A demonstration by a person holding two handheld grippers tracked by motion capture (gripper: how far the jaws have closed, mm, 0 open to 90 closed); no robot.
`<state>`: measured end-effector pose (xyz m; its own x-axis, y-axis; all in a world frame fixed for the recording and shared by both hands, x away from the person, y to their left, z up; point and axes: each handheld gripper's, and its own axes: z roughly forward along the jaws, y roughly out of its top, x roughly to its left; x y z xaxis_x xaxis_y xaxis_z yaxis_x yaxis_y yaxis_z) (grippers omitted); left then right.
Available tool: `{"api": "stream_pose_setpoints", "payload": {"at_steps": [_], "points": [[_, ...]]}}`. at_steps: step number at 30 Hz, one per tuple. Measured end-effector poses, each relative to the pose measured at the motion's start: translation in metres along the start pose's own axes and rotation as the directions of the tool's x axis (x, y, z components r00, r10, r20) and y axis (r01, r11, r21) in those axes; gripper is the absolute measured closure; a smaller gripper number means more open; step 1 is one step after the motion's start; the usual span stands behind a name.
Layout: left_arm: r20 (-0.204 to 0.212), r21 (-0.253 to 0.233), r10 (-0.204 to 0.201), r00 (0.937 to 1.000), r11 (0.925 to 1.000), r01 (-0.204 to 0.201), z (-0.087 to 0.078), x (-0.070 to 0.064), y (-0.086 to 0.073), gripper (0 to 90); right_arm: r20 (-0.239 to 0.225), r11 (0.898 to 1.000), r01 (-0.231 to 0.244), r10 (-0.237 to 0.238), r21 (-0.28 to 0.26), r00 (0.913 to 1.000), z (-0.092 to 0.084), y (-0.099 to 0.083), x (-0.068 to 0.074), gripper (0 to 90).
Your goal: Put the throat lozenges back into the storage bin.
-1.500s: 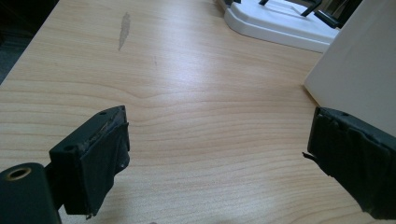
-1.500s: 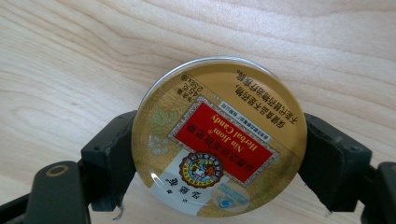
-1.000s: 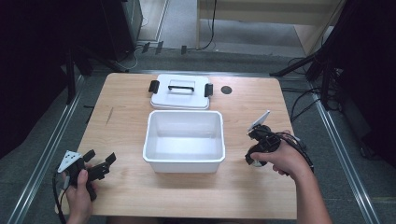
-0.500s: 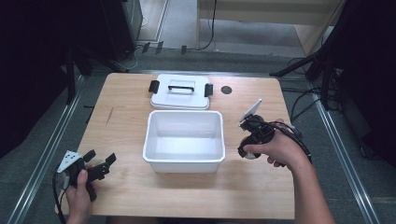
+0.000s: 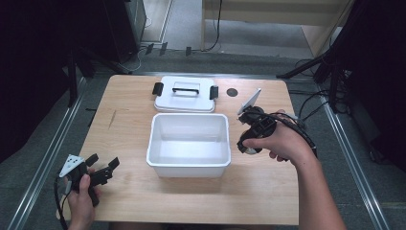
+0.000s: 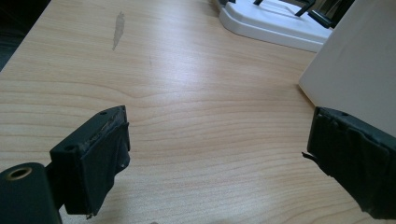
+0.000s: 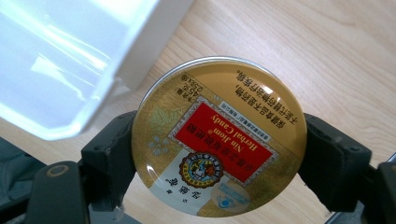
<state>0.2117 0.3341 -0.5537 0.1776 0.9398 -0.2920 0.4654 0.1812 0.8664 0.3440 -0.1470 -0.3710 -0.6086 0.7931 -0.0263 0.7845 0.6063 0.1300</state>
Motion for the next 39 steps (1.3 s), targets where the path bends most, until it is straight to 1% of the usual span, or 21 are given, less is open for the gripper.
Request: {"api": "stream_pose_setpoints", "payload": {"at_steps": [5,10,11,12,15,18,19,21,22,26,27,30,31,32,33,34,35,36,37,38,39], "points": [[0.001,0.002,0.002,1.0000,1.0000,-0.002,0.000,0.000,0.000,6.4,0.005,1.000,0.016,-0.016,-0.008,0.9999,-0.010,0.008,0.007,20.3],[0.002,0.002,0.002,1.0000,1.0000,-0.002,0.000,0.000,0.000,6.4,0.008,0.999,0.031,-0.031,-0.013,0.9995,-0.013,0.013,0.012,20.4],[0.002,0.003,0.002,1.0000,1.0000,-0.002,0.000,0.000,0.000,6.4,0.002,0.999,0.034,-0.034,-0.016,0.9994,-0.015,0.015,0.015,20.4],[0.002,0.004,0.003,1.0000,1.0000,-0.003,0.000,0.000,0.000,6.4,0.007,0.999,0.037,-0.037,-0.011,0.9993,-0.015,0.016,0.016,20.4],[0.005,0.006,0.003,1.0000,1.0000,-0.003,0.001,0.000,0.000,6.4,0.012,0.998,0.062,-0.062,-0.025,0.9980,-0.016,0.020,0.020,20.3],[0.006,0.005,0.001,1.0000,1.0000,-0.001,0.001,0.000,0.000,6.4,0.007,0.997,0.070,-0.069,-0.029,0.9976,-0.016,0.023,0.024,20.4],[0.008,0.006,-0.001,1.0000,1.0000,0.001,0.001,0.001,0.000,6.4,-0.003,0.996,0.081,-0.082,-0.031,0.9967,-0.014,0.026,0.028,20.3],[0.011,0.006,-0.003,0.9999,1.0000,0.003,0.001,0.000,0.000,6.4,-0.001,0.996,0.087,-0.087,-0.027,0.9962,-0.014,0.027,0.030,20.3],[0.011,0.009,-0.001,0.9999,1.0000,0.001,0.001,0.000,0.000,6.4,-0.007,0.994,0.107,-0.107,-0.034,0.9942,-0.012,0.030,0.035,20.3],[0.013,0.010,-0.003,0.9999,0.9999,0.003,0.001,0.000,0.000,6.4,-0.010,0.991,0.125,-0.125,-0.044,0.9921,-0.011,0.035,0.040,20.3],[0.012,0.012,-0.002,0.9999,0.9999,0.002,0.001,0.000,0.000,6.4,-0.008,0.989,0.137,-0.138,-0.048,0.9904,-0.009,0.038,0.044,20.3],[0.012,0.012,0.000,0.9999,0.9999,0.000,0.001,0.000,0.000,6.4,-0.006,0.985,0.160,-0.161,-0.056,0.9870,-0.008,0.041,0.049,20.3],[0.012,0.012,0.000,0.9999,0.9999,0.000,0.001,0.000,0.000,6.4,-0.002,0.983,0.176,-0.176,-0.062,0.9844,-0.007,0.042,0.050,20.3],[0.012,0.012,0.000,0.9999,0.9999,0.000,0.001,0.000,0.000,6.4,-0.002,0.983,0.176,-0.176,-0.062,0.9844,-0.007,0.042,0.050,20.3],[0.012,0.014,0.001,0.9999,0.9999,-0.001,0.001,0.000,0.000,6.4,0.005,0.978,0.196,-0.196,-0.070,0.9806,-0.006,0.043,0.053,20.3],[0.012,0.015,0.003,0.9999,0.9999,-0.003,0.001,-0.001,0.000,6.4,0.007,0.976,0.203,-0.203,-0.075,0.9792,-0.005,0.044,0.054,20.3],[0.013,0.015,0.004,0.9999,0.9999,-0.004,0.001,-0.001,0.000,6.4,0.012,0.973,0.218,-0.218,-0.080,0.9760,-0.004,0.044,0.054,20.3],[0.013,0.015,0.004,0.9999,0.9999,-0.004,0.001,-0.001,0.000,6.4,0.014,0.966,0.244,-0.244,-0.091,0.9697,-0.003,0.045,0.056,20.3],[0.014,0.016,0.003,0.9999,0.9999,-0.003,0.001,-0.001,0.000,6.4,0.017,0.961,0.261,-0.260,-0.094,0.9654,-0.003,0.045,0.057,20.3],[0.014,0.016,0.003,0.9999,0.9999,-0.003,0.001,-0.001,0.000,6.4,0.017,0.961,0.261,-0.260,-0.094,0.9654,-0.003,0.045,0.057,20.3],[0.014,0.016,0.002,0.9999,0.9999,-0.002,0.001,-0.001,0.000,6.4,0.021,0.952,0.291,-0.290,-0.101,0.9568,-0.001,0.045,0.060,20.3]]}}
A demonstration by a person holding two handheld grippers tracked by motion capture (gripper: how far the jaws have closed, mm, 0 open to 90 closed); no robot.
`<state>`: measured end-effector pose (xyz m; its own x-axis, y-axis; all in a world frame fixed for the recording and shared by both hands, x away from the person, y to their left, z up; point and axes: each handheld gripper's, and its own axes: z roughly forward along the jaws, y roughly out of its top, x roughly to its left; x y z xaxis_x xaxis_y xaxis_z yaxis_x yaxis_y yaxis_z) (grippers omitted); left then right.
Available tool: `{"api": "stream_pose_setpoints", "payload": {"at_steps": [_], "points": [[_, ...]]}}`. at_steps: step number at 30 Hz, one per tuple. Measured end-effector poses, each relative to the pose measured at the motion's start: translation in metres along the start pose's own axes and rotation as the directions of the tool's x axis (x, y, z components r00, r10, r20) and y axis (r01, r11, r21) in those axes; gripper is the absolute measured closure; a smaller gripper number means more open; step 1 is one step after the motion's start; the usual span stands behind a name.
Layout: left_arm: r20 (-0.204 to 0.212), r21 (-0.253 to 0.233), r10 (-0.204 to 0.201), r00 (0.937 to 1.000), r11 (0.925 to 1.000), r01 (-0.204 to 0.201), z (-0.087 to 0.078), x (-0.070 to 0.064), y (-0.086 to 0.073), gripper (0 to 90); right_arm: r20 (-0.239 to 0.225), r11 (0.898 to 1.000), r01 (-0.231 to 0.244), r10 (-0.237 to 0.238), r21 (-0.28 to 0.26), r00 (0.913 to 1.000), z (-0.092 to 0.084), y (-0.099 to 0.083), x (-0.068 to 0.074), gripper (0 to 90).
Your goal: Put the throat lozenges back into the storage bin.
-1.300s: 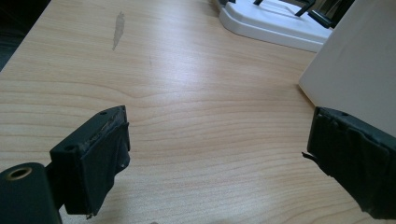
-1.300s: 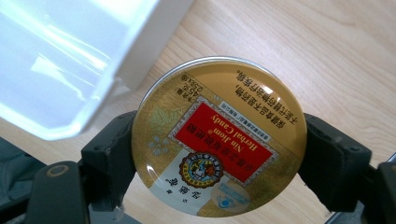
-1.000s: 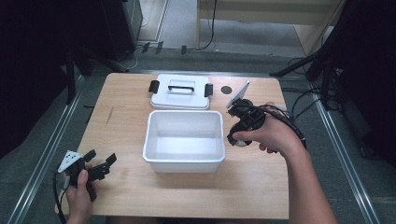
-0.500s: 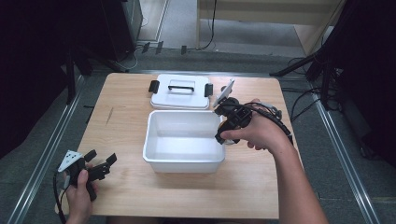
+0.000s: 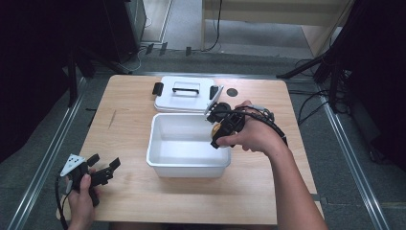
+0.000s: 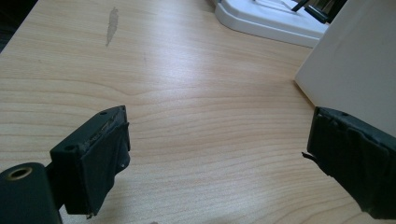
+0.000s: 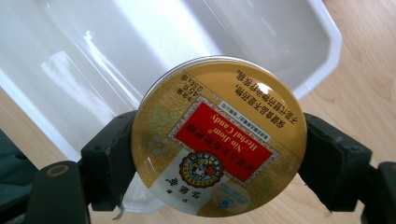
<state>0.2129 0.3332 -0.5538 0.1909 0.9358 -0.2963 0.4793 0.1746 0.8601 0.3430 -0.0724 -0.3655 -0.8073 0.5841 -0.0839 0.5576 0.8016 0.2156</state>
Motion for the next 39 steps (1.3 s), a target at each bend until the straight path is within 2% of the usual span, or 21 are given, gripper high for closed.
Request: {"api": "stream_pose_setpoints", "payload": {"at_steps": [5,8,9,10,15,16,17,21,30,34,39], "points": [[0.001,0.000,0.000,1.0000,1.0000,0.000,0.000,0.000,0.000,6.4,0.016,0.997,0.068,-0.068,-0.026,0.9976,0.005,0.002,0.003,20.3],[0.003,0.001,-0.002,1.0000,1.0000,0.002,0.000,0.000,0.000,6.4,0.006,0.993,0.113,-0.113,-0.034,0.9936,0.008,0.004,0.005,20.3],[0.003,0.001,-0.002,1.0000,1.0000,0.002,0.000,0.000,0.000,6.4,0.006,0.993,0.113,-0.113,-0.034,0.9936,0.008,0.004,0.005,20.3],[0.004,0.002,-0.002,1.0000,1.0000,0.002,0.000,0.000,0.000,6.4,0.007,0.990,0.138,-0.138,-0.039,0.9904,0.010,0.006,0.006,20.3],[0.003,0.004,0.001,1.0000,1.0000,-0.001,0.000,0.000,0.000,6.4,0.008,0.987,0.156,-0.156,-0.035,0.9877,0.016,0.008,0.007,20.3],[0.004,0.003,0.000,1.0000,1.0000,0.000,0.000,0.000,0.000,6.4,0.013,0.983,0.182,-0.181,-0.026,0.9833,0.020,0.009,0.008,20.2],[0.005,0.003,0.000,1.0000,1.0000,0.000,0.000,0.000,0.000,6.4,0.012,0.982,0.188,-0.187,-0.020,0.9822,0.022,0.009,0.009,20.2],[0.006,0.003,-0.002,1.0000,1.0000,0.002,0.000,0.001,0.000,6.4,0.009,0.978,0.210,-0.210,-0.012,0.9777,0.028,0.009,0.009,20.2],[0.009,0.008,-0.001,1.0000,1.0000,0.001,0.000,0.001,0.000,6.4,0.002,0.977,0.213,-0.213,-0.014,0.9770,0.039,0.008,0.007,20.1],[0.010,0.007,-0.002,0.9999,1.0000,0.001,0.000,0.001,0.000,6.4,-0.003,0.973,0.232,-0.232,0.003,0.9727,0.048,0.008,0.009,20.1],[0.011,0.009,-0.002,0.9999,1.0000,0.002,0.000,0.001,0.000,6.4,-0.002,0.972,0.234,-0.234,0.037,0.9722,0.061,0.009,0.011,20.1]]}}
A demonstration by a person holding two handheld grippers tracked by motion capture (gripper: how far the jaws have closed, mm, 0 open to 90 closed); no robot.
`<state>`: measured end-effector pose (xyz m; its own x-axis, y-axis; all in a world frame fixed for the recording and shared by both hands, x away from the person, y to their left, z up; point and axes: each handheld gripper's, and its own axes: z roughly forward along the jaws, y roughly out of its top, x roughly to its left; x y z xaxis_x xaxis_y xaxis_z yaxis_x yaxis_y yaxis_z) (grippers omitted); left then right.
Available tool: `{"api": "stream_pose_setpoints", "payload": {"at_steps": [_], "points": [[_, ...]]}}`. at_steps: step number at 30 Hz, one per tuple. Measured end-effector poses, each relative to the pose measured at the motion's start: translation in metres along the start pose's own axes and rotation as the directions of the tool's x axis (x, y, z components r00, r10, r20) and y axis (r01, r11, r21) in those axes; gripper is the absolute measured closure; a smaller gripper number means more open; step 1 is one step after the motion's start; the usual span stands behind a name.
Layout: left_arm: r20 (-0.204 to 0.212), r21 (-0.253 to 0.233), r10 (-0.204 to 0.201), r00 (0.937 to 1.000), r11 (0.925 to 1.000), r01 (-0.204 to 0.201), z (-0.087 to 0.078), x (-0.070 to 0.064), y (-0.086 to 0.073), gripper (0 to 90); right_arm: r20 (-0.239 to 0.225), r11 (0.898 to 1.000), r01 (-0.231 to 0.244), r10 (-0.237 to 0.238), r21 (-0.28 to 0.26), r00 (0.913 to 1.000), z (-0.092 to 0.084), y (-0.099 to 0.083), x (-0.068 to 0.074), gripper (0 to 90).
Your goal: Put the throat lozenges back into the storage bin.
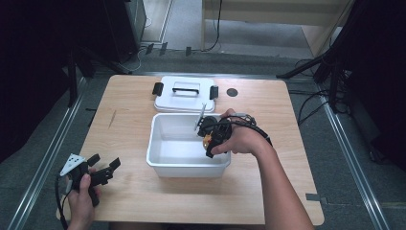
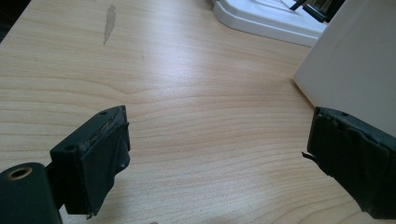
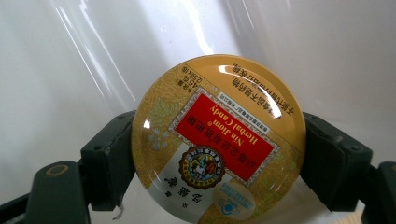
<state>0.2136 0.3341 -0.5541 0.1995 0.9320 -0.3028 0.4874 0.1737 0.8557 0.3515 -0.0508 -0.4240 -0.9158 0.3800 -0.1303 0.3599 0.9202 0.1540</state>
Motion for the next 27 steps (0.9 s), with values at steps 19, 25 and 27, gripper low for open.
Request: {"api": "stream_pose_setpoints", "payload": {"at_steps": [19,25,27], "points": [[0.004,0.006,-0.004,1.0000,1.0000,0.004,0.000,0.001,0.000,6.4,0.025,0.993,0.048,-0.051,0.107,0.9984,0.022,0.009,0.009,19.9],[0.009,0.005,-0.007,0.9999,1.0000,0.007,0.001,0.001,0.000,6.4,0.035,0.995,0.037,-0.040,0.092,0.9986,0.023,0.008,0.010,13.2],[0.010,0.004,-0.010,0.9999,0.9999,0.010,0.000,0.001,0.000,6.4,0.038,0.996,0.040,-0.043,0.086,0.9983,0.023,0.009,0.009,13.0]]}}
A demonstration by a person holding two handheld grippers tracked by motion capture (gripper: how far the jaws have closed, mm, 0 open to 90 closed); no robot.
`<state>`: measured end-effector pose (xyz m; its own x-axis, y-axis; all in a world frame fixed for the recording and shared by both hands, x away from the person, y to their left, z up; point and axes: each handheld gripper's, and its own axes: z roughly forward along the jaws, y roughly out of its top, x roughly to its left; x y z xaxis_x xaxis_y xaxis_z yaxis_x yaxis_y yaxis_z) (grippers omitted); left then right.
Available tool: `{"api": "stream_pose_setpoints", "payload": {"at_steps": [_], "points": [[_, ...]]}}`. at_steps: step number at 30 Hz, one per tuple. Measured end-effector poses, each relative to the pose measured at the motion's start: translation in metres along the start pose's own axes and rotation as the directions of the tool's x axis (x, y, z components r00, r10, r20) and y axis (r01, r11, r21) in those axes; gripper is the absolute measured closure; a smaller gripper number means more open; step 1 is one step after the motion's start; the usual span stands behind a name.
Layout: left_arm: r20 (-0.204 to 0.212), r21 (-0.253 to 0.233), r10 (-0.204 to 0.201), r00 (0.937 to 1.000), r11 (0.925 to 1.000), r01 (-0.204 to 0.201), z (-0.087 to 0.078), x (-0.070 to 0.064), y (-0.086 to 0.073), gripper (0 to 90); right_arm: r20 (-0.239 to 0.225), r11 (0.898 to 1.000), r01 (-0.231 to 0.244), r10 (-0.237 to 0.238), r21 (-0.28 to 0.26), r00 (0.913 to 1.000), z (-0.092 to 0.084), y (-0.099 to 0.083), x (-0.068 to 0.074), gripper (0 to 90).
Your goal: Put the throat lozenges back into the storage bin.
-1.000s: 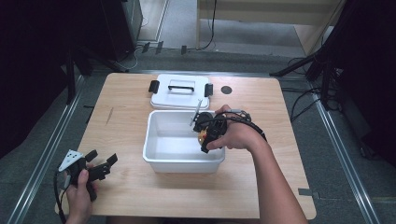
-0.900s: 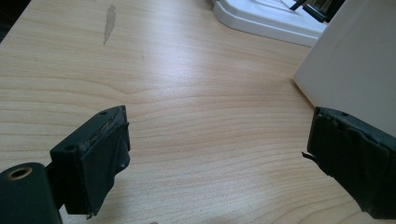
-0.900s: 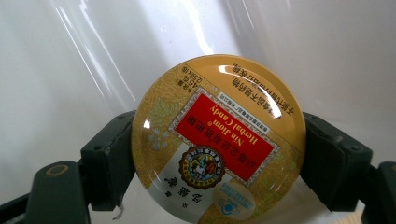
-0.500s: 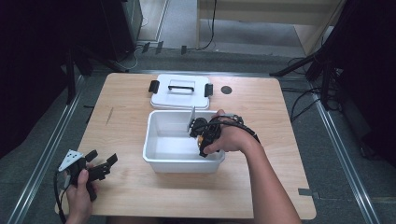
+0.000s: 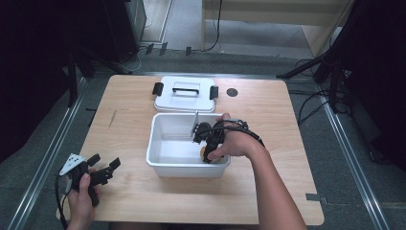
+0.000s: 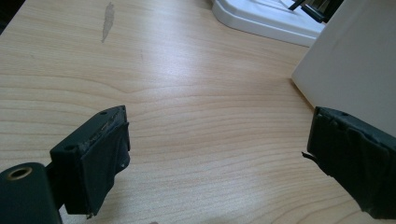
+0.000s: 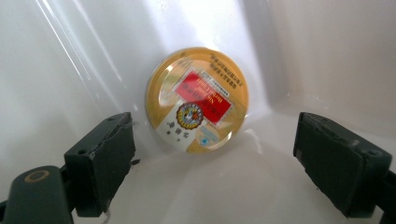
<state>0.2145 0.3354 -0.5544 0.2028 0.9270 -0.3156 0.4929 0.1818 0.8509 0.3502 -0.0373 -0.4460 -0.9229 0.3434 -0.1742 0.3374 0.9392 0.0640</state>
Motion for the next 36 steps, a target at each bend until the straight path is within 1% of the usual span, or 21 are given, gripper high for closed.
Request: {"api": "stream_pose_setpoints", "payload": {"at_steps": [2,6,11,14,15,16,17,18,19,20,22,23,25,27,28,30,31,32,33,34,36], "points": [[0.002,0.000,0.001,1.0000,1.0000,-0.001,0.000,0.000,0.000,6.4,-0.001,1.000,-0.011,0.011,-0.009,0.9999,-0.001,0.000,0.000,13.0],[0.001,0.000,0.001,1.0000,1.0000,-0.001,0.000,0.000,0.000,6.5,-0.006,0.999,-0.008,0.008,-0.031,0.9999,-0.005,0.000,0.000,13.1],[0.000,0.001,-0.001,1.0000,1.0000,0.001,0.000,0.000,0.000,6.4,-0.016,0.998,-0.026,0.025,-0.061,0.9996,-0.016,-0.004,-0.001,13.2],[0.001,0.000,0.000,1.0000,1.0000,0.000,0.000,0.000,0.000,6.4,-0.019,0.995,-0.056,0.054,-0.085,0.9983,-0.025,-0.009,-0.003,13.3],[0.001,0.000,0.000,1.0000,1.0000,0.000,0.000,0.000,0.000,6.4,-0.019,0.995,-0.056,0.054,-0.085,0.9983,-0.025,-0.009,-0.003,13.3],[0.002,-0.002,-0.003,1.0000,1.0000,0.003,0.000,0.000,0.000,6.4,-0.027,0.992,-0.086,0.084,-0.096,0.9961,-0.032,-0.013,-0.004,13.3],[0.002,-0.002,-0.003,1.0000,1.0000,0.003,0.000,0.000,0.000,6.4,-0.027,0.992,-0.086,0.084,-0.096,0.9961,-0.032,-0.013,-0.004,13.3],[0.003,-0.001,-0.002,1.0000,1.0000,0.002,0.000,0.001,0.000,6.4,-0.026,0.989,-0.101,0.099,-0.110,0.9948,-0.037,-0.016,-0.004,13.3],[0.003,-0.001,-0.002,1.0000,1.0000,0.002,0.000,0.001,0.000,6.4,-0.026,0.989,-0.101,0.099,-0.110,0.9948,-0.037,-0.016,-0.004,13.3],[0.003,0.000,-0.001,1.0000,1.0000,0.001,0.000,0.001,0.000,6.4,-0.032,0.986,-0.117,0.114,-0.120,0.9930,-0.044,-0.020,-0.004,13.3],[0.001,0.002,0.003,1.0000,1.0000,-0.003,0.000,0.000,0.000,6.4,-0.031,0.985,-0.121,0.118,-0.120,0.9926,-0.047,-0.021,-0.004,13.3],[0.001,-0.002,0.002,1.0000,1.0000,-0.002,0.000,0.000,0.000,6.5,-0.040,0.981,-0.130,0.126,-0.142,0.9912,-0.055,-0.024,-0.003,13.3],[0.000,-0.001,0.003,1.0000,1.0000,-0.003,0.000,0.000,0.000,6.4,-0.044,0.980,-0.136,0.131,-0.146,0.9904,-0.059,-0.026,-0.002,13.3],[0.000,0.000,0.003,1.0000,1.0000,-0.003,0.001,0.000,0.000,6.4,-0.037,0.979,-0.140,0.136,-0.150,0.9901,-0.065,-0.030,-0.002,13.2],[-0.002,-0.001,0.003,1.0000,1.0000,-0.003,0.000,0.000,0.000,6.4,-0.030,0.977,-0.148,0.145,-0.151,0.9889,-0.071,-0.035,-0.002,13.2],[-0.002,-0.001,0.003,1.0000,1.0000,-0.003,0.000,0.000,0.000,6.4,-0.027,0.976,-0.156,0.153,-0.154,0.9878,-0.073,-0.039,-0.002,13.1],[-0.002,-0.001,0.001,1.0000,1.0000,-0.001,0.000,0.000,0.000,6.4,-0.025,0.974,-0.164,0.162,-0.154,0.9864,-0.076,-0.042,-0.002,13.1],[-0.004,-0.003,0.001,1.0000,1.0000,-0.001,0.000,0.000,0.000,6.4,-0.014,0.974,-0.172,0.172,-0.150,0.9850,-0.081,-0.050,-0.003,13.0],[-0.004,-0.003,0.001,1.0000,1.0000,-0.001,0.000,0.000,0.000,6.4,-0.014,0.974,-0.172,0.172,-0.150,0.9850,-0.081,-0.050,-0.003,13.0],[-0.005,-0.004,0.002,1.0000,1.0000,-0.002,0.000,0.000,0.000,6.4,-0.001,0.972,-0.187,0.189,-0.145,0.9821,-0.084,-0.059,-0.003,13.0],[-0.005,-0.003,0.003,1.0000,1.0000,-0.003,0.000,0.000,0.000,6.4,0.005,0.972,-0.187,0.190,-0.144,0.9818,-0.085,-0.062,-0.003,13.0]]}}
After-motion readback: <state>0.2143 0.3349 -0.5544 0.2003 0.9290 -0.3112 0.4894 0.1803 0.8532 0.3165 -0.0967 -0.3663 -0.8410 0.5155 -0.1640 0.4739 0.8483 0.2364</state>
